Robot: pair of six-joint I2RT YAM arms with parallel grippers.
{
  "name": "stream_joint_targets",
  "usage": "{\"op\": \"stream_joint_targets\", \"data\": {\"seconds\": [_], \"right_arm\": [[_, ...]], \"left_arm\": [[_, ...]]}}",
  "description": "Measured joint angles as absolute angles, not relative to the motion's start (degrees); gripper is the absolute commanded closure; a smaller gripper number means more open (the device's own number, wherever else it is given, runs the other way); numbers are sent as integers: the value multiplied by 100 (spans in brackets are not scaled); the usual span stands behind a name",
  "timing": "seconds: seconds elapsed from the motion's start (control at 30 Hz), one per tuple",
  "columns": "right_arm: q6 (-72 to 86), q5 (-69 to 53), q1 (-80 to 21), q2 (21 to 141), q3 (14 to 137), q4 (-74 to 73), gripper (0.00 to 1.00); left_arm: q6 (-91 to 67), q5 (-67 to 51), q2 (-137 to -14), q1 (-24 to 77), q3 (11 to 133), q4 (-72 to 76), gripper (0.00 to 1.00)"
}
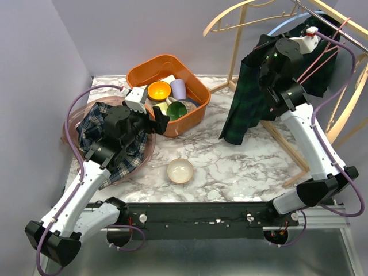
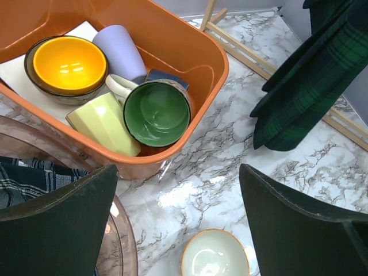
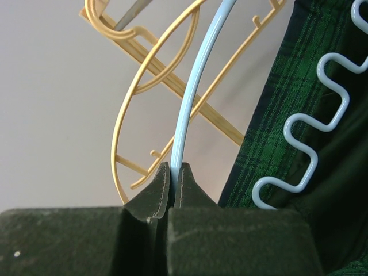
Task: Remove the skirt from the hanger
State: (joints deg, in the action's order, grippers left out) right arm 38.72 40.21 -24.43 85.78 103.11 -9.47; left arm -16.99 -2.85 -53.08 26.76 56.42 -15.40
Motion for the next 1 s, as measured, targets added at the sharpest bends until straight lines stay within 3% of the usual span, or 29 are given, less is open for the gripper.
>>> {"op": "stream_joint_targets", "data": {"seconds": [1.0], "right_arm": [[4287,3275,-2443,8145,10462,-1640,99]], "left_arm": [[-1702,-222,-5315,2676,5616,-1503,3]]}}
